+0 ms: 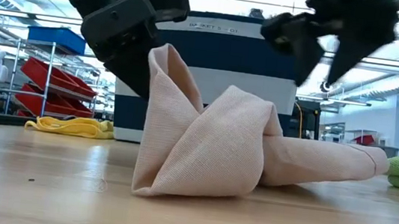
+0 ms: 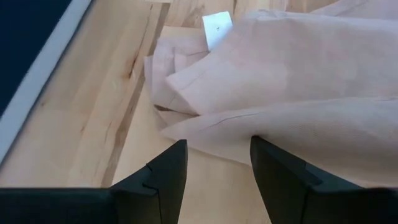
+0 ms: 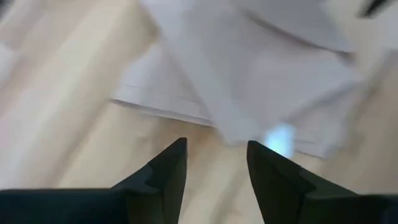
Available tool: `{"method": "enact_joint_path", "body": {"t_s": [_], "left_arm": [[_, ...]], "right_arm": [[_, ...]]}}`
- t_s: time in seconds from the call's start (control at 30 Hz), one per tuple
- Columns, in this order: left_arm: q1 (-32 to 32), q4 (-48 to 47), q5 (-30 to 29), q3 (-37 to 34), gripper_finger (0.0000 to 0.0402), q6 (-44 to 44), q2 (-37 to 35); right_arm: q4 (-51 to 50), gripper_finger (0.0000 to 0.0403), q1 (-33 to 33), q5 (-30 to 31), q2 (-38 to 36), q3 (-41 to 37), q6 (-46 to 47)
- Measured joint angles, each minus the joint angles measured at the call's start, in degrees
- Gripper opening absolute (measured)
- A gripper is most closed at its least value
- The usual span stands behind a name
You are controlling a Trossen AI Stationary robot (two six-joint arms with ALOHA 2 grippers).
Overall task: Fold towel
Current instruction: Fold the light pink towel
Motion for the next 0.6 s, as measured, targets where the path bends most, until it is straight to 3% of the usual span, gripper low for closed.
{"method": "enact_joint_path", "body": {"t_s": [0.27, 0.4, 0.5, 0.6], "left_arm": [[-1.1, -2.5, 2.4, 0.0, 0.0183, -0.7, 0.0], [-0.9, -2.4, 2.4, 0.0, 0.0183, -0.8, 0.0], [-0.5, -1.1, 2.4, 0.0, 0.0183, -0.8, 0.0], [-0.5, -1.1, 2.4, 0.0, 0.0183, -1.1, 0.0]], "right_arm": [[5.6, 0.0143, 6.1, -5.0, 0.2, -6.6, 7.7], [17.4, 0.0143, 8.6, -4.9, 0.2, -12.0, 8.7], [27.2, 0.0143, 10.2, -2.1, 0.2, -15.3, 8.3], [31.8, 0.0143, 11.6, 6.2, 0.2, -17.7, 6.6]]}}
